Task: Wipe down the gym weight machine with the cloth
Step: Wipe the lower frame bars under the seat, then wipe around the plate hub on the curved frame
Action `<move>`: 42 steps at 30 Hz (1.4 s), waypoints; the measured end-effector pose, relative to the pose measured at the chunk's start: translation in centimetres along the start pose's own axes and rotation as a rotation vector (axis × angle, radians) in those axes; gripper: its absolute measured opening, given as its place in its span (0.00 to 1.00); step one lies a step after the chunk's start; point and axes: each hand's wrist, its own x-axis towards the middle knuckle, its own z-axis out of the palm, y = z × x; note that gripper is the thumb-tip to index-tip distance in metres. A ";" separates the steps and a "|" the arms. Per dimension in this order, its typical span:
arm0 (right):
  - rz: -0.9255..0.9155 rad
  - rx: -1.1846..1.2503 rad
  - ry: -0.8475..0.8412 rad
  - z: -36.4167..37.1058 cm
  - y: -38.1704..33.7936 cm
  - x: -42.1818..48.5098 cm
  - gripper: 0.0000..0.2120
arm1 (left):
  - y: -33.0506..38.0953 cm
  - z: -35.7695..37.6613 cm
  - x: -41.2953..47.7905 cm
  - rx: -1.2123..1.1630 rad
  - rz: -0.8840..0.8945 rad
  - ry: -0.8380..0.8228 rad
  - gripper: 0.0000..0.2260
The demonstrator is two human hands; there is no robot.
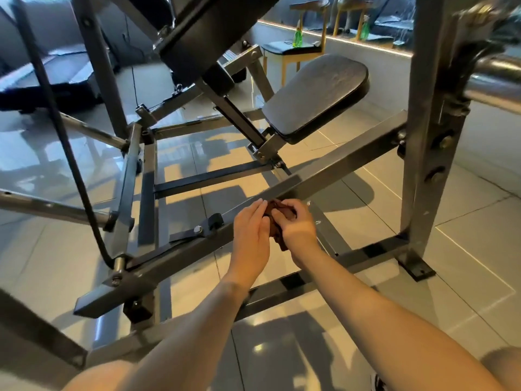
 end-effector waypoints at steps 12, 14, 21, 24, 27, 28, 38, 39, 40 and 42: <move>0.056 0.035 -0.207 -1.9 -1.5 -6.1 0.11 | 5.2 0.0 -6.8 -0.349 -0.255 0.083 0.12; -0.003 -0.043 -0.235 -2.1 -1.1 -7.5 0.12 | 5.3 -0.5 -8.5 -0.298 -0.294 0.145 0.10; -0.067 -0.201 -0.363 -2.8 -1.0 -12.8 0.12 | 7.1 -2.5 -14.7 -0.157 -0.356 0.417 0.05; -0.095 -0.216 -0.458 -2.7 -1.7 -15.1 0.12 | 7.8 -3.9 -17.2 -0.109 -0.390 0.503 0.03; -0.076 -0.163 -0.554 -2.1 -2.4 -17.4 0.12 | 9.2 -6.0 -18.7 -0.072 -0.463 0.556 0.05; -0.050 -0.140 -0.574 -1.9 -2.6 -18.1 0.11 | 9.5 -6.7 -18.9 -0.062 -0.498 0.560 0.06; -0.027 -0.085 -0.732 3.9 -4.8 -24.1 0.11 | 7.2 -13.8 -25.3 -0.093 -0.569 0.752 0.08; -0.046 -0.096 -0.745 4.8 -4.7 -24.7 0.11 | 6.5 -14.7 -25.9 -0.091 -0.574 0.766 0.07; -0.062 -0.106 -0.756 6.1 -4.7 -25.1 0.11 | 5.8 -15.7 -26.3 -0.088 -0.577 0.775 0.07; -0.089 -0.126 -0.764 8.6 -4.5 -25.5 0.12 | 4.7 -17.6 -26.8 -0.079 -0.570 0.783 0.07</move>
